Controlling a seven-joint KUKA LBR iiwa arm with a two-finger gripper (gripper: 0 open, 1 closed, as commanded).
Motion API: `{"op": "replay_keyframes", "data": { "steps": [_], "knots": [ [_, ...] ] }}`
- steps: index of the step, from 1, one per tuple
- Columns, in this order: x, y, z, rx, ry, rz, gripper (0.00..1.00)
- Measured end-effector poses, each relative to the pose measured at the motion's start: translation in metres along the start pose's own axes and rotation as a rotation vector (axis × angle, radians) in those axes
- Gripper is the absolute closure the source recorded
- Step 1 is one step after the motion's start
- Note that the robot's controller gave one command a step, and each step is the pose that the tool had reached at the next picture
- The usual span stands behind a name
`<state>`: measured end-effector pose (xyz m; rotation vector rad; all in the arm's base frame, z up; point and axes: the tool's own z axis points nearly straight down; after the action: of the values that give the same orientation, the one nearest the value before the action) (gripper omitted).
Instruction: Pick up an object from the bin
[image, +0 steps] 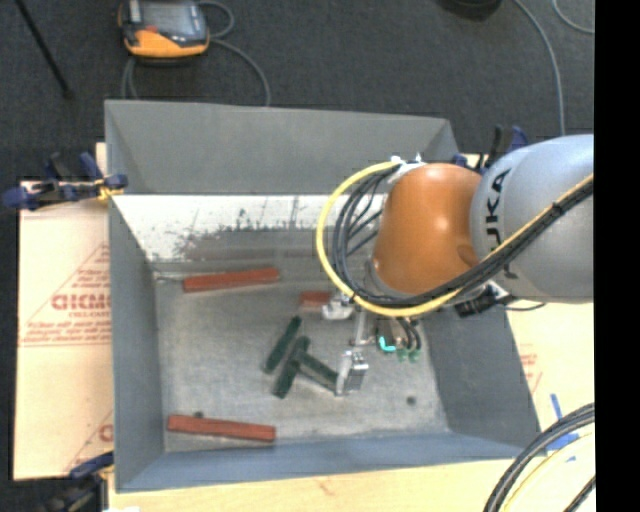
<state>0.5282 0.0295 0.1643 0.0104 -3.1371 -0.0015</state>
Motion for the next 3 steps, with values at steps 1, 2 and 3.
{"op": "replay_keyframes", "data": {
  "steps": [1, 2, 3],
  "knots": [
    [-0.002, 0.0, -0.004, 0.0, -0.008, 0.001, 0.0],
    [0.006, -0.003, 0.088, -0.002, -0.015, 0.161, 1.0],
    [0.006, -0.003, 0.088, -0.002, -0.015, 0.161, 1.0]
  ]
}}
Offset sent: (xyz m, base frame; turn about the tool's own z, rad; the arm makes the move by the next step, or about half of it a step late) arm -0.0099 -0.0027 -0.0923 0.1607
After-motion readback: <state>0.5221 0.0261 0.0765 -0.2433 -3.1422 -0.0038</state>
